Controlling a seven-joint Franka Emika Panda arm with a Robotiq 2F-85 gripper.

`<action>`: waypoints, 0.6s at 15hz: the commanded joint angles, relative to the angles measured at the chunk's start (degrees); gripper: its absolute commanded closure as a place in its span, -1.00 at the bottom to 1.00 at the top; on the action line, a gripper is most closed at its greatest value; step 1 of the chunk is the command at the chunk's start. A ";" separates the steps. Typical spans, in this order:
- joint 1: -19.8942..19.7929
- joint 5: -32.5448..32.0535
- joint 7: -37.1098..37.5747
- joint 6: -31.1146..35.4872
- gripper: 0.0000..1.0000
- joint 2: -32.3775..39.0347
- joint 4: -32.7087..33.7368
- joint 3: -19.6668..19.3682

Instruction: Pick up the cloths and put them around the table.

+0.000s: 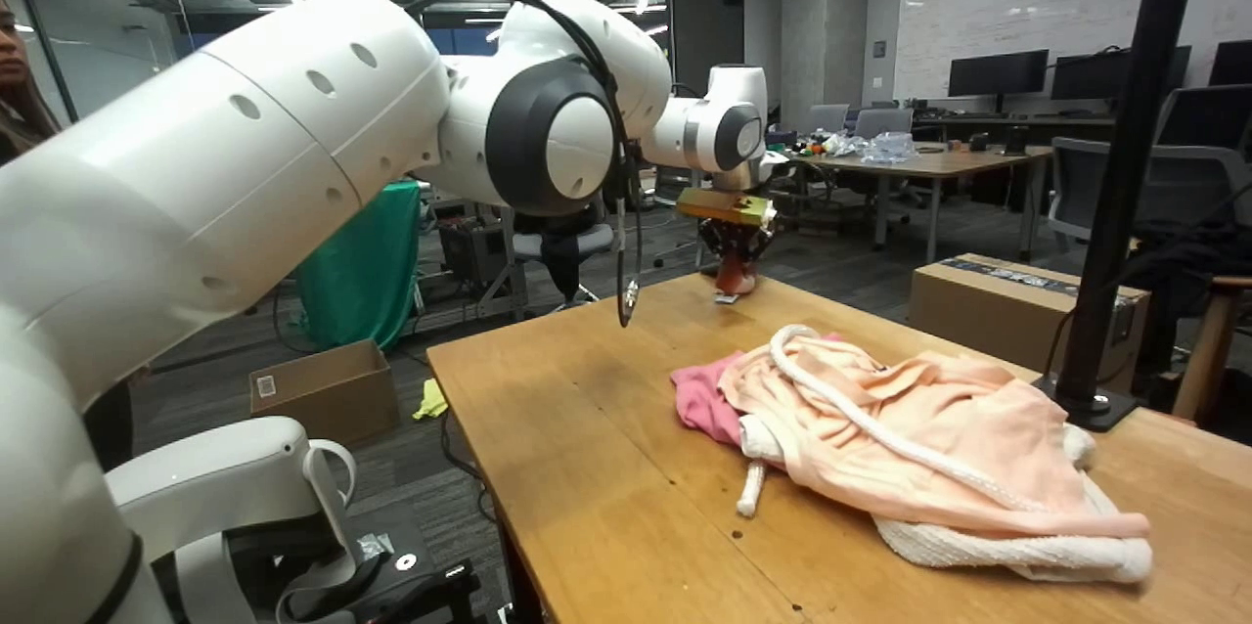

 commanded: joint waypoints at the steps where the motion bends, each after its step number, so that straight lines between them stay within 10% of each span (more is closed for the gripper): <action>1: -1.25 2.23 0.23 0.54 0.82 -3.26 -5.40 1.55; 4: -1.72 2.92 0.06 0.07 0.79 -4.67 -7.39 2.04; 5: -1.79 3.18 -0.14 -0.79 0.16 -5.14 -7.79 2.13; 9: -1.42 1.98 -1.66 -3.30 -0.31 -7.63 -10.20 1.78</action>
